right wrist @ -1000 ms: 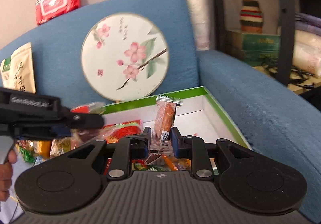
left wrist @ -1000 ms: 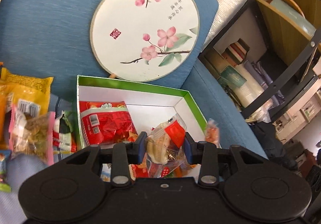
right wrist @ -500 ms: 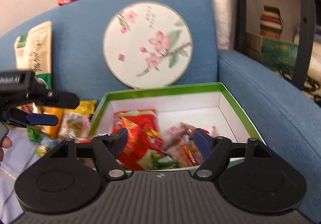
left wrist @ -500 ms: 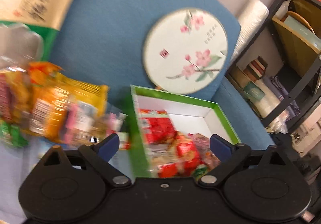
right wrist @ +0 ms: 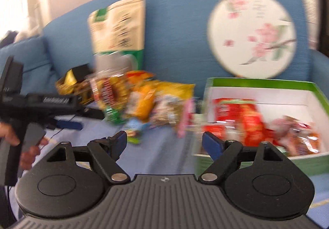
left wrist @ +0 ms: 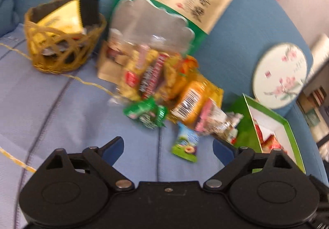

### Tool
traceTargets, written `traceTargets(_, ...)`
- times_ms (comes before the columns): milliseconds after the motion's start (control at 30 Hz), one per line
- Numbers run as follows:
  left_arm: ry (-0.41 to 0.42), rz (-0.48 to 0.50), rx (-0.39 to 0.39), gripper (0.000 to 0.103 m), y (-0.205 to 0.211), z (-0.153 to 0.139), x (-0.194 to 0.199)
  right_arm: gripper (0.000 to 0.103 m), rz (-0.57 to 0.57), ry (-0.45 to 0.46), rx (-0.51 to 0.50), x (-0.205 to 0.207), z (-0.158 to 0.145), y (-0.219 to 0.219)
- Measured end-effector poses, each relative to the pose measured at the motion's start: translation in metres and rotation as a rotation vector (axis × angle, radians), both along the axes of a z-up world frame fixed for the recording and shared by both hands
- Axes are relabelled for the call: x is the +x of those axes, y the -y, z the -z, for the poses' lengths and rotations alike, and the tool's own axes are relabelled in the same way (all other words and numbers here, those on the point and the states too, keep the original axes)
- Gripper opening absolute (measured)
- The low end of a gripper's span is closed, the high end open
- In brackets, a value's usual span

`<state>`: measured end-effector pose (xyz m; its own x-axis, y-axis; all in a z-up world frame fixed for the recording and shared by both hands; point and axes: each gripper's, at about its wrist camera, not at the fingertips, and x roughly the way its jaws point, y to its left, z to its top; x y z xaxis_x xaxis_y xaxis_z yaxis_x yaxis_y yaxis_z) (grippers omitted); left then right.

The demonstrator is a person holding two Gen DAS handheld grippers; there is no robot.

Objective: Organize snacks
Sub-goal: 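Grasp the clear cracker bag with left tool while right tool grasps brown chocolate bag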

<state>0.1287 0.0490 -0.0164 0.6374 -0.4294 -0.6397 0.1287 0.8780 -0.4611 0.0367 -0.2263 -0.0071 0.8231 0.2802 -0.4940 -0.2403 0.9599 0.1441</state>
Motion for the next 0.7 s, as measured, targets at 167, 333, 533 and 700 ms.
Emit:
traceTargets(167,0.034,-0.029,-0.018,0.103,-0.013,-0.009,0.013,0.103,-0.088,-0.017,-0.009,0.019,0.002,-0.038)
traceTargets(333,0.107,-0.055,0.026,0.103,-0.015,-0.023,0.045,0.103,-0.128,-0.026,0.001,0.031,0.002,-0.059)
traceTargets(533,0.152,-0.086,0.067,0.103,-0.007,-0.029,0.092,0.103,-0.126,-0.07,0.024,0.033,0.011,-0.059)
traceTargets(700,0.098,0.003,0.076,0.025,-0.004,-0.021,0.099,0.103,-0.09,-0.117,0.053,0.029,0.019,-0.051)
